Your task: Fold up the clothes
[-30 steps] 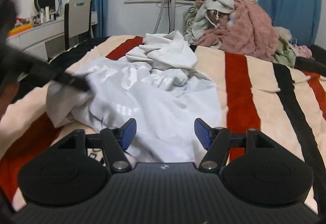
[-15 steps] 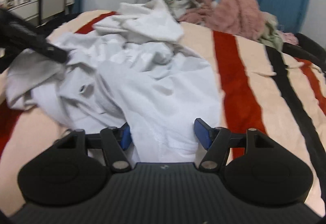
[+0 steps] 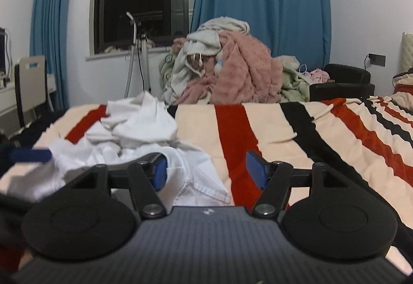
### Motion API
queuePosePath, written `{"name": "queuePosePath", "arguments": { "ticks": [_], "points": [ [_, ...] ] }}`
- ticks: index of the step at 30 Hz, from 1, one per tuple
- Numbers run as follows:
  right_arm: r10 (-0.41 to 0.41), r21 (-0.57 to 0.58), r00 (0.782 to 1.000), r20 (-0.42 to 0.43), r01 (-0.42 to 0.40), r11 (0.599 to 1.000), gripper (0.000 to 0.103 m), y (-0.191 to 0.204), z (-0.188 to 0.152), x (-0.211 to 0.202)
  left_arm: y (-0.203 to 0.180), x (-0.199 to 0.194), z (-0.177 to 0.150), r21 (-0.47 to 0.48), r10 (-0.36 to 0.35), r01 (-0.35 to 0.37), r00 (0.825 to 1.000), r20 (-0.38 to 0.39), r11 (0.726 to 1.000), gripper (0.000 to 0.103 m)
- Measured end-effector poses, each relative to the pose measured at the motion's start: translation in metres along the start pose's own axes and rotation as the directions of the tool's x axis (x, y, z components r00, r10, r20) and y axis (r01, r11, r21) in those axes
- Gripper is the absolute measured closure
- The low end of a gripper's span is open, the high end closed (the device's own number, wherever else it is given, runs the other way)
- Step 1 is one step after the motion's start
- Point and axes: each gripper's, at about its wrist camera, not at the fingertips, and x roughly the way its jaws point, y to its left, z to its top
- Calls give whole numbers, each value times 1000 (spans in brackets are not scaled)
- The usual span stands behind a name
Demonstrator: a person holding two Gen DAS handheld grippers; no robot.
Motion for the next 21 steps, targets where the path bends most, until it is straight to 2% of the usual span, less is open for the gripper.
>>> {"name": "queuePosePath", "arguments": {
  "ticks": [1, 4, 5, 6, 7, 8, 11, 13, 15, 17, 19, 21],
  "points": [
    [-2, 4, 1000, 9, 2, 1000, 38, 0, 1, -2, -3, 0, 0, 8, 21, -21, 1000, 9, 1000, 40],
    [11, 22, 1000, 29, -12, 1000, 38, -2, 5, -7, -10, 0, 1, 22, 76, -77, 996, 37, 997, 52],
    [16, 23, 999, 36, -17, 1000, 38, -2, 5, -9, -12, 0, 1, 26, 94, -95, 994, 47, 995, 62],
    [21, 23, 999, 42, -22, 999, 38, -2, 6, -10, -14, 0, 1, 29, 112, -114, 992, 57, 993, 80],
    [25, 24, 998, 49, -26, 999, 38, -2, 7, -12, -16, 0, 2, 33, 130, -133, 989, 67, 991, 88],
    [25, 19, 998, 57, -27, 999, 38, -2, 8, -13, -12, -3, 4, 3, 120, -120, 990, 73, 993, 96],
    [15, 22, 999, 51, -16, 1000, 38, -2, 8, -12, 4, -18, 10, -77, 76, -69, 993, 92, 995, 98],
    [8, 36, 999, 38, -9, 999, 38, -5, 8, -10, 18, -28, 5, -170, 18, -3, 996, 84, 985, 98],
    [5, 51, 1000, 28, -6, 999, 38, -7, 8, -8, 32, -37, 0, -265, -43, 63, 996, 81, 962, 98],
    [9, 58, 999, 30, -10, 998, 38, -8, 8, -9, 47, -46, -6, -357, -104, 128, 991, 84, 926, 98],
    [13, 59, 999, 47, -15, 998, 38, -9, 9, -13, 61, -55, -11, -445, -164, 188, 982, 92, 876, 101],
    [21, 56, 996, 86, -26, 998, 38, -7, 11, -20, 75, -65, -17, -527, -222, 245, 969, 107, 814, 101]
  ]
}}
